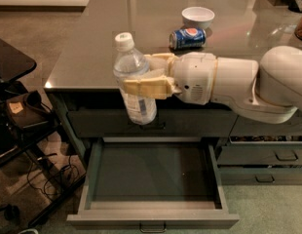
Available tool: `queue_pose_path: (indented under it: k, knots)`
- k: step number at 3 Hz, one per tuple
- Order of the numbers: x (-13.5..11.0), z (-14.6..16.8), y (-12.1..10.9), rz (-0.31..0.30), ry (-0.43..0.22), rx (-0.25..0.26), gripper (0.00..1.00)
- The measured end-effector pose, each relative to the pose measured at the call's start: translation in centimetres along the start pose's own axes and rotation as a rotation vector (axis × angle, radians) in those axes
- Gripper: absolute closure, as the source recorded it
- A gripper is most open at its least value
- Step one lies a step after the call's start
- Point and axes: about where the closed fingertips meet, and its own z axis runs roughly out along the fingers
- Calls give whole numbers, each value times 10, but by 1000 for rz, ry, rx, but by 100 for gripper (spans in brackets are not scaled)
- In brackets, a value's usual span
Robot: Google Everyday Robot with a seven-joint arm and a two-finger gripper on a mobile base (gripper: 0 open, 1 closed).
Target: Place blue plastic bottle into middle drawer
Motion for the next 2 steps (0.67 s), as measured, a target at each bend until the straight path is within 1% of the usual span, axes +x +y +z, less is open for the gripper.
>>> queue_pose_path:
  k: [1,2]
  knots:
    - [57,20,8,-21,43,38,100]
    - [144,38,18,-33,119,86,100]
